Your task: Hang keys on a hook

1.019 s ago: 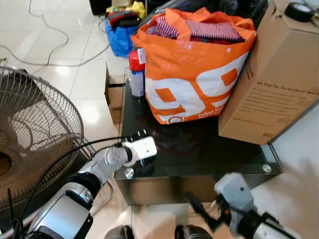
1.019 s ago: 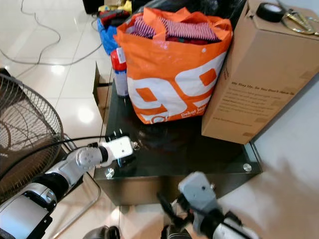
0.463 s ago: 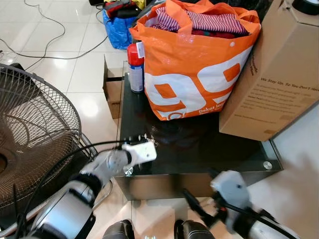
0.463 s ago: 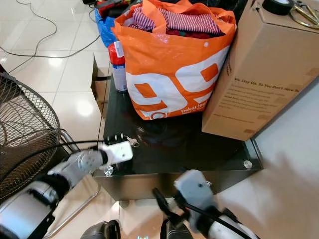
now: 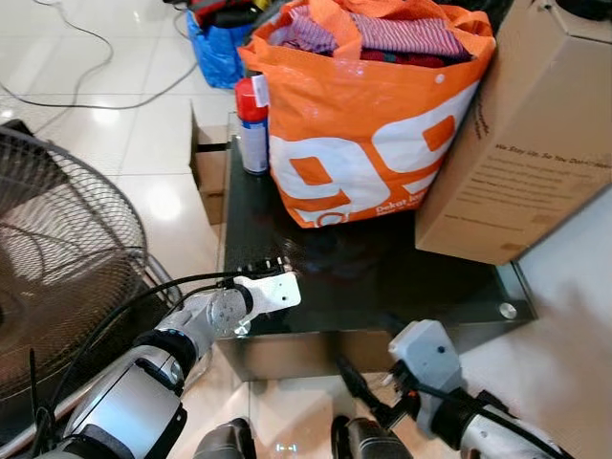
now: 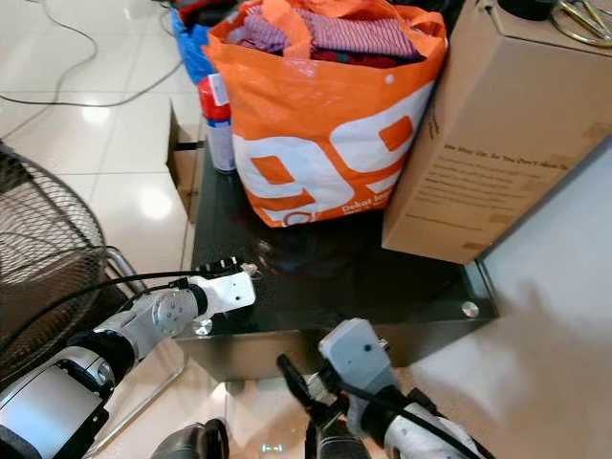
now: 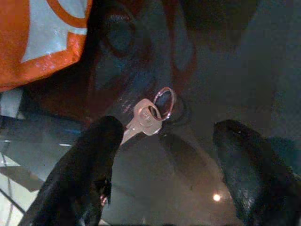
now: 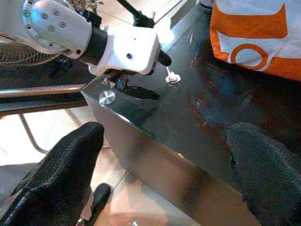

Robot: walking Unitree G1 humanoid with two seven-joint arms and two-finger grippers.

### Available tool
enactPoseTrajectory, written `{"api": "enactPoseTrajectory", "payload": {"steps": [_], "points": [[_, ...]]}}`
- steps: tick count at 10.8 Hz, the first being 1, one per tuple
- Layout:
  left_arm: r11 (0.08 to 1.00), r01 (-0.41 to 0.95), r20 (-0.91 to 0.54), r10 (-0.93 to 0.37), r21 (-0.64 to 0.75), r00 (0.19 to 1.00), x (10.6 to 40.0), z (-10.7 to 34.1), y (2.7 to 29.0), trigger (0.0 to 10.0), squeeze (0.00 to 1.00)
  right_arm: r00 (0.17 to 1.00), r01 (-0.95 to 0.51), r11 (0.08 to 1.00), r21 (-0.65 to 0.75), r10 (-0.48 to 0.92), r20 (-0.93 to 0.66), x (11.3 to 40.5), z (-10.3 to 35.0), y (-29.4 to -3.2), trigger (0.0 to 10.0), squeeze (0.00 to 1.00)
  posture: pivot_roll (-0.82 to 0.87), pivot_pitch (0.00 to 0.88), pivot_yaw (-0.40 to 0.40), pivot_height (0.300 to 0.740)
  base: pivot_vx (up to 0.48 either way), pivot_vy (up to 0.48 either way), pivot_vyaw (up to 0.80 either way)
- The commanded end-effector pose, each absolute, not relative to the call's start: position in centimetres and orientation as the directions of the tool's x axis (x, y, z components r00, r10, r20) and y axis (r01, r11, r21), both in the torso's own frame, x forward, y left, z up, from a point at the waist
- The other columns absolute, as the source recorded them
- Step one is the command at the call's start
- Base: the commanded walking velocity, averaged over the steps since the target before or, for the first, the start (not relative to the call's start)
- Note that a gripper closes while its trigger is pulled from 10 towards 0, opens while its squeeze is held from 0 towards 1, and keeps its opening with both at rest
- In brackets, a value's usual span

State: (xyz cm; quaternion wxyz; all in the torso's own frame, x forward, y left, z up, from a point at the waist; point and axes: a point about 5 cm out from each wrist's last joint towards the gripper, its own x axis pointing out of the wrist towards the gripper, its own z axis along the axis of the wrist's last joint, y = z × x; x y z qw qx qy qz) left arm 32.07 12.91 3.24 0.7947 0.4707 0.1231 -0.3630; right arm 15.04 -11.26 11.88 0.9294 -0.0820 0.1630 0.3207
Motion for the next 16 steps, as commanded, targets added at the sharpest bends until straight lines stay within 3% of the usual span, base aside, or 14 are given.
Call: {"api": "enactPoseTrajectory", "payload": {"steps": [1,5,10,12,14,15,16], "points": [[0.313,0.696,-0.544,-0.452,0.646,0.707,32.3,3.4,13.0,0.0,0.0,0.742,-0.62,0.783,-0.052,0.564,-0.361,14.8,12.0,-11.3,10.0,0.0,-0.31,0.197,-0.035,0.74,0.0,0.0,0.0],[0.378,0.722,-0.581,-0.429,0.58,0.691,32.2,2.9,13.3,0.0,0.0,0.747,-0.619,0.783,-0.062,0.563,-0.352,14.7,12.7,-10.9,10.0,0.0,-0.33,0.194,-0.057,0.74,0.0,0.0,0.0],[0.369,0.77,-0.62,-0.455,0.521,0.638,31.8,2.6,13.3,0.0,0.0,0.749,-0.616,0.785,-0.065,0.557,-0.36,14.5,12.9,-11.0,10.0,0.0,-0.34,0.19,-0.066,0.74,0.0,0.0,0.0],[0.365,0.828,-0.656,-0.507,0.425,0.56,31.1,2.1,13.2,0.0,0.0,0.752,-0.608,0.791,-0.07,0.546,-0.37,14.7,12.4,-11.1,10.0,0.0,-0.31,0.159,-0.056,0.74,0.0,0.0,0.0],[0.425,0.824,-0.621,-0.545,0.375,0.564,30.9,2.4,14.1,3.8,0.0,0.804,-0.517,0.853,-0.073,0.454,-0.384,15.8,10.9,-12.1,10.0,0.0,-0.26,0.104,-0.019,0.74,0.0,0.0,0.0],[0.502,0.79,-0.583,-0.543,0.352,0.604,30.9,2.5,14.9,10.0,0.0,0.837,-0.446,0.893,-0.066,0.39,-0.384,16.6,10.1,-12.7,10.0,0.0,-0.24,0.059,0.015,0.74,0.0,0.0,0.0],[0.655,0.706,-0.486,-0.541,0.268,0.686,31.2,3.2,15.9,10.0,0.0,0.888,-0.32,0.946,-0.052,0.281,-0.364,17.7,9.5,-13.6,10.0,0.0,-0.23,0.015,0.044,0.74,0.0,0.0,0.0]]}}
